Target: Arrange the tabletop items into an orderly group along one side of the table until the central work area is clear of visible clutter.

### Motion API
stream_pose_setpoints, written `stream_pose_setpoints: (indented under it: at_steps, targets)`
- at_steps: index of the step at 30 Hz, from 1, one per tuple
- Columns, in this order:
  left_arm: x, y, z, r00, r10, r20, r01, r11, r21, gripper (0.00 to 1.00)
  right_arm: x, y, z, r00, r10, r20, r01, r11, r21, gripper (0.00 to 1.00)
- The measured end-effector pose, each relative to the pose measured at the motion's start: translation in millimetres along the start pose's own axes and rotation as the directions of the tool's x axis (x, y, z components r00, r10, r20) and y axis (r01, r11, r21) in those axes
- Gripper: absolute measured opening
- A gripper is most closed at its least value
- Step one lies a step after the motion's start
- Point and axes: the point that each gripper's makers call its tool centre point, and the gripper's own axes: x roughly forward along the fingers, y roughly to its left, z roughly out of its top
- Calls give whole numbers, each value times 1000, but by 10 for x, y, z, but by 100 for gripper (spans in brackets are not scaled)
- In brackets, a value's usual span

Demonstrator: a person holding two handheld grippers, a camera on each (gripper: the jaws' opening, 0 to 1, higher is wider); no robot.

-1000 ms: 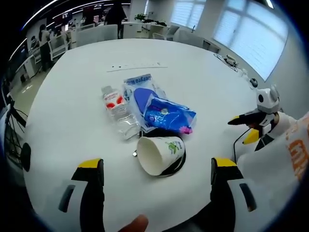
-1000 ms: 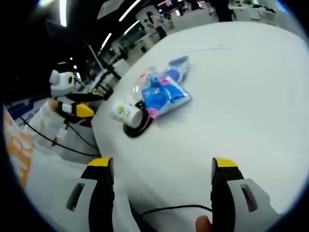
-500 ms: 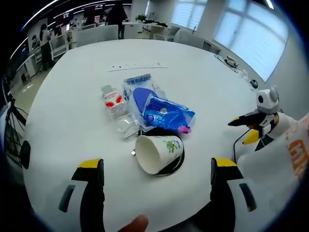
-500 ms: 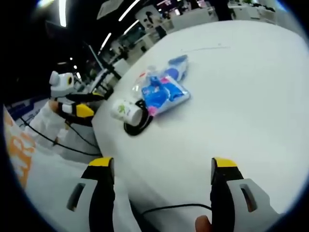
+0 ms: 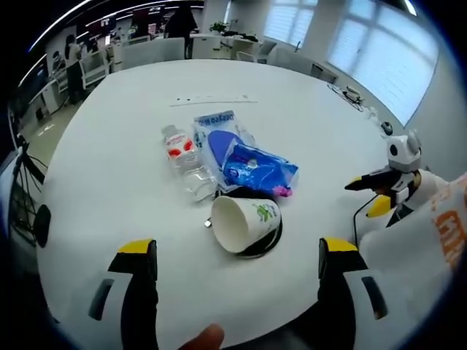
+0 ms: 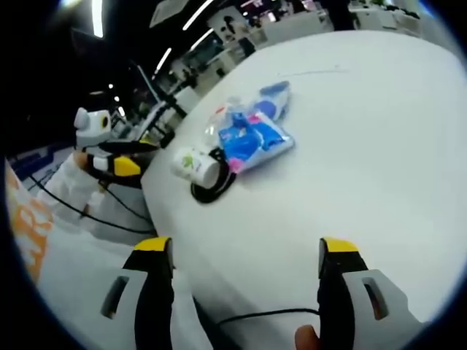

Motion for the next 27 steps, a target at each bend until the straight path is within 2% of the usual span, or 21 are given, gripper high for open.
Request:
stream_pose_setpoints:
  at_steps: [6, 17, 27]
  targets:
    - [-19, 46, -67, 1000, 9, -11, -9, 1000, -12, 93, 25, 48, -13, 1000, 11, -10, -11, 1000, -15, 81]
    - [51, -15, 9, 1000, -9, -3, 9, 1000, 2, 93, 4, 29, -33, 1000, 3, -17, -3, 1000, -9, 80]
    - [77, -35, -17, 1000, -18, -10, 18, 1000, 3, 93, 30, 93, -67, 999, 14, -38, -14, 1000, -21, 80]
